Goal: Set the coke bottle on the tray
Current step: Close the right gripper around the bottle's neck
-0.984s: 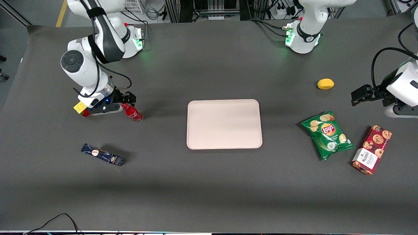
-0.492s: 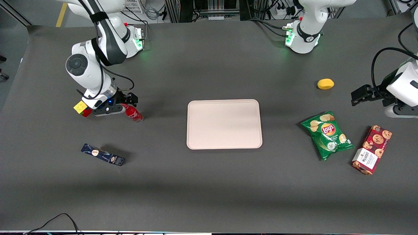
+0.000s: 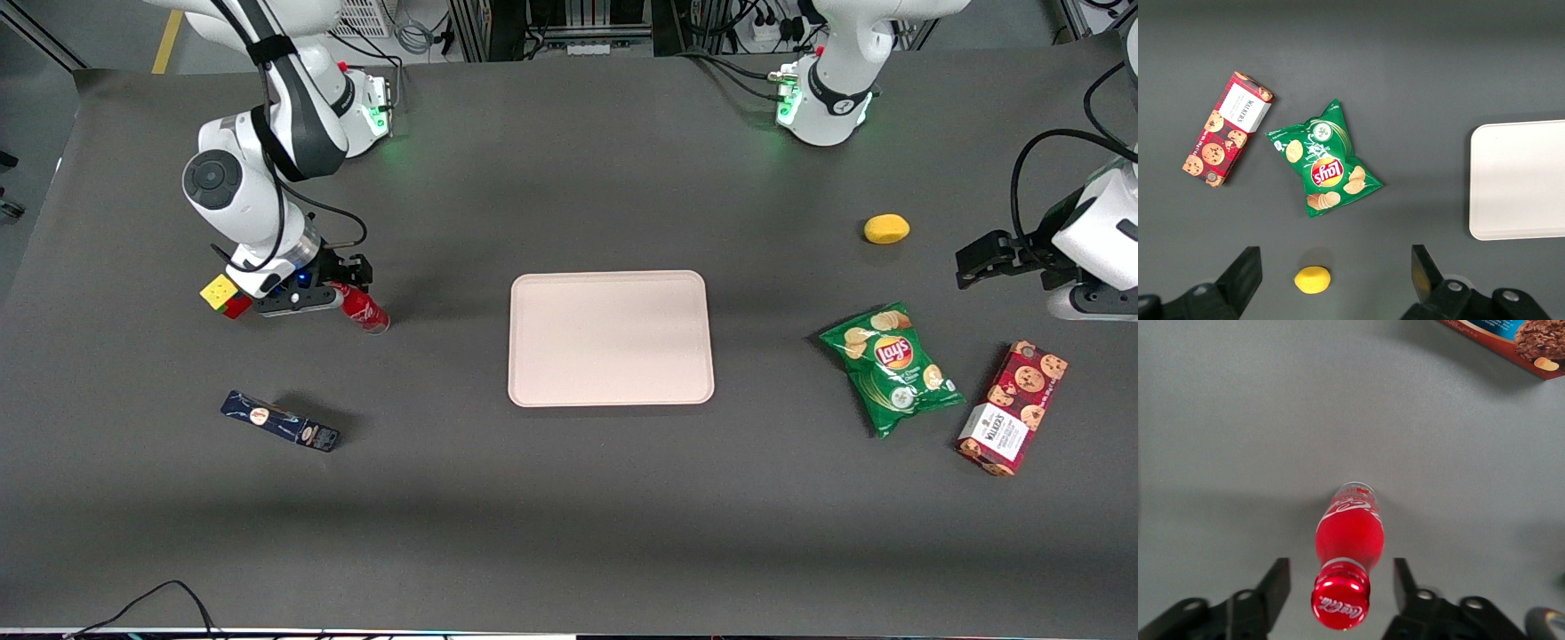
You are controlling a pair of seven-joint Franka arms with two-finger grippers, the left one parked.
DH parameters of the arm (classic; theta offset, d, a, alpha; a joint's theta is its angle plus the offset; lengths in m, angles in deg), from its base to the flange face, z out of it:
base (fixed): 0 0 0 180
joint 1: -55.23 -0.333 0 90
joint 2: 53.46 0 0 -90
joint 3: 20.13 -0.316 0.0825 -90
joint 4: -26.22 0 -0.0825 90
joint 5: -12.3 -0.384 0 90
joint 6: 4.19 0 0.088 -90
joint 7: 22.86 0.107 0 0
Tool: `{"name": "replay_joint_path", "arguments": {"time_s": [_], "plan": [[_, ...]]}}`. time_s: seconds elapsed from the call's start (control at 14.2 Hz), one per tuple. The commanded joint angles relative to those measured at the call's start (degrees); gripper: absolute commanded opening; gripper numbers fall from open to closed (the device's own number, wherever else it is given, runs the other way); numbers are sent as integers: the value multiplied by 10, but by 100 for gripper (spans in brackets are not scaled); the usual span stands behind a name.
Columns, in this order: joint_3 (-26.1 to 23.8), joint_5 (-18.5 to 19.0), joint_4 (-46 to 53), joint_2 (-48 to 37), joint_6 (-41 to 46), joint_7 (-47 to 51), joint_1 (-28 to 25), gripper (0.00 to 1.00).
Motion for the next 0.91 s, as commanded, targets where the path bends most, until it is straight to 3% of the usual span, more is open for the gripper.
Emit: {"name": "replay_joint_path", "arguments": {"time_s": [0.0, 0.35, 0.63, 0.84], "plan": [[-3, -1, -3, 0, -12, 4, 1, 42], [-3, -1, 0, -5, -10, 3, 1, 2], [-5, -1, 22, -27, 22, 6, 1, 0], [-16, -1, 110, -35, 128, 11, 1, 0]]}}
